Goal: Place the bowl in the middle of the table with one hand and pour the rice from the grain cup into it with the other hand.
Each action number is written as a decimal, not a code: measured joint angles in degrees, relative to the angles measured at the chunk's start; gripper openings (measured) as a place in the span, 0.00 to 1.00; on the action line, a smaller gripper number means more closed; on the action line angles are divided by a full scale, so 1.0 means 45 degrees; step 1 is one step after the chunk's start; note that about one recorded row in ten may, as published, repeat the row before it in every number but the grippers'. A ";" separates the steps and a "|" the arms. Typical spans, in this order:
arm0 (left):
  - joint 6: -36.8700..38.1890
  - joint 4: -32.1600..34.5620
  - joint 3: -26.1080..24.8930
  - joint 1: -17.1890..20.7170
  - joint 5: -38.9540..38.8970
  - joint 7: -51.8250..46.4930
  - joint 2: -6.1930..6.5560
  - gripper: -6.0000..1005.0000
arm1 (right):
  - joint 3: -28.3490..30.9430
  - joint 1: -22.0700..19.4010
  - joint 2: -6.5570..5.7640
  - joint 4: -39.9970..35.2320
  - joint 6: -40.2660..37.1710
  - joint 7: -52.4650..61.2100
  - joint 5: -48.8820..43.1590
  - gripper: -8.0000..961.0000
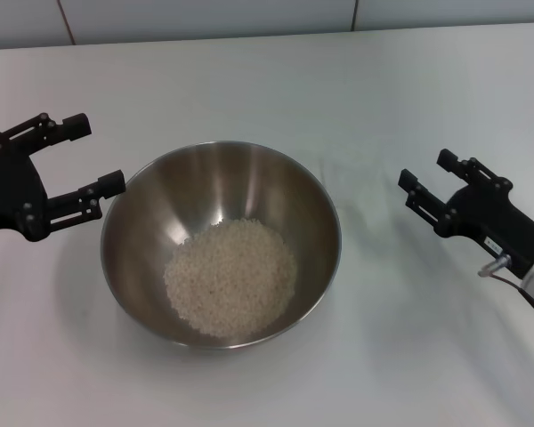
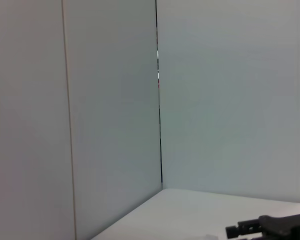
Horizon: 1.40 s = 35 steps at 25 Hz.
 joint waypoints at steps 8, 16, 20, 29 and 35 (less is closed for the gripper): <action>0.0052 -0.0162 0.0001 0.0412 -0.0030 -0.0019 -0.0017 0.80 | -0.0135 0.0215 -0.0081 -0.0192 -0.3095 0.0132 -0.2826 0.71; 0.0811 -0.0172 0.0053 0.1036 0.0009 -0.0011 -0.0004 0.80 | -0.0153 0.0801 -0.0090 -0.1270 -0.3401 0.0967 -0.5883 0.71; 0.1271 -0.0123 0.0179 0.1316 0.0012 0.0016 0.0012 0.80 | -0.0152 0.0692 -0.0102 -0.1829 -0.4068 0.0986 -0.6402 0.71; 0.1886 -0.0062 0.0333 0.1846 0.0285 0.0640 0.0100 0.80 | -0.0145 -0.0534 -0.0119 -0.5068 -0.6040 0.2995 -0.6979 0.71; 0.1915 -0.0123 0.0351 0.1792 0.0709 0.0815 0.0014 0.80 | -0.0146 -0.0535 -0.0109 -0.5510 -0.6512 0.3313 -0.7024 0.71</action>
